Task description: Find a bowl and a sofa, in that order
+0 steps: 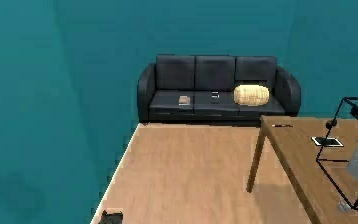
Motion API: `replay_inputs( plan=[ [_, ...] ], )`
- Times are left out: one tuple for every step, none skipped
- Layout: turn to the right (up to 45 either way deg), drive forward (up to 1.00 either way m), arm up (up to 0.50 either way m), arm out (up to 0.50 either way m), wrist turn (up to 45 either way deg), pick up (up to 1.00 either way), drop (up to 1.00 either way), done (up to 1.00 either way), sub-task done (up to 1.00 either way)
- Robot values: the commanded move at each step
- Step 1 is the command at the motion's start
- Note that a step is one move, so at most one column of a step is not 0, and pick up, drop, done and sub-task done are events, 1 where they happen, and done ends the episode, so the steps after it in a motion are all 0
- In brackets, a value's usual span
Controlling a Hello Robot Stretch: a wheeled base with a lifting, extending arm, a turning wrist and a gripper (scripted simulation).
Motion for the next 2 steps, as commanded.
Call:
replay_inputs(
  plan=[
    [0.0,1.00,0.00,0.00,0.0,0.00,0.00,0.00,0.00],
    [6.0,0.00,0.00,0.00,0.0,0.00,0.00,0.00,0.00]
  ],
)
